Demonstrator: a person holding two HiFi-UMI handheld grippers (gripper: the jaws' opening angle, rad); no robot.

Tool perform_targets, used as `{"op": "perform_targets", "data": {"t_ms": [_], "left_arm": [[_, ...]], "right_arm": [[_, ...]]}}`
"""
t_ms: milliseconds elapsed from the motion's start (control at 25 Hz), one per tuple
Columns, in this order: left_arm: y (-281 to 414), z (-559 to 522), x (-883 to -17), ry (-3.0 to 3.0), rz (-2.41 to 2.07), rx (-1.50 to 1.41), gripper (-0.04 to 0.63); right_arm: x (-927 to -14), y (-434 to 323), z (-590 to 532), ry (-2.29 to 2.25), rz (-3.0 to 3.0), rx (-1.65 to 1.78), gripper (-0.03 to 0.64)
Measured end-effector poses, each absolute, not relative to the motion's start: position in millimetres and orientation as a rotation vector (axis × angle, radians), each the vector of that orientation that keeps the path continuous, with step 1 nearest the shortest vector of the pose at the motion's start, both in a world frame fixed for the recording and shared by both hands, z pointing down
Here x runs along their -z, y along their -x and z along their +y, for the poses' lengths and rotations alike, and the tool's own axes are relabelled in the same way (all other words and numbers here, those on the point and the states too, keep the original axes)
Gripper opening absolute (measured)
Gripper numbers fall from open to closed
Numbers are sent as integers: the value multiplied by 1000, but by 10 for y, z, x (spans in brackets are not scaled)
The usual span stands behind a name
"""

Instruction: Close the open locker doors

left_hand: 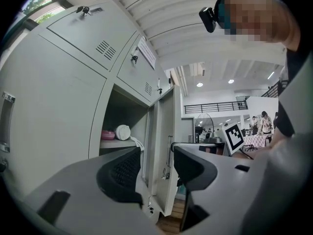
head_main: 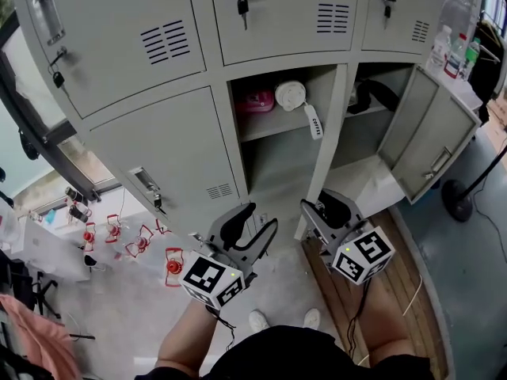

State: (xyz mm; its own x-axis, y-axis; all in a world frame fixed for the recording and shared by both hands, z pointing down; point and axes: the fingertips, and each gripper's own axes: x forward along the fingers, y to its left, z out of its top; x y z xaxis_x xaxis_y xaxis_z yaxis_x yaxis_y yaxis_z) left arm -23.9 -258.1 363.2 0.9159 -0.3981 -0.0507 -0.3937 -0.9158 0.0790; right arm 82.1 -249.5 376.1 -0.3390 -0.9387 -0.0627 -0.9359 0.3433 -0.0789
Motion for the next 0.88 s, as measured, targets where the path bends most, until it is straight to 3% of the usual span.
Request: {"op": "perform_targets", "data": {"t_ms": [880], "left_arm": [[1104, -2896, -3768, -3017, -586, 96, 222]], "right_arm": [[-3766, -266, -3286, 1935, 2368, 38, 138]]}}
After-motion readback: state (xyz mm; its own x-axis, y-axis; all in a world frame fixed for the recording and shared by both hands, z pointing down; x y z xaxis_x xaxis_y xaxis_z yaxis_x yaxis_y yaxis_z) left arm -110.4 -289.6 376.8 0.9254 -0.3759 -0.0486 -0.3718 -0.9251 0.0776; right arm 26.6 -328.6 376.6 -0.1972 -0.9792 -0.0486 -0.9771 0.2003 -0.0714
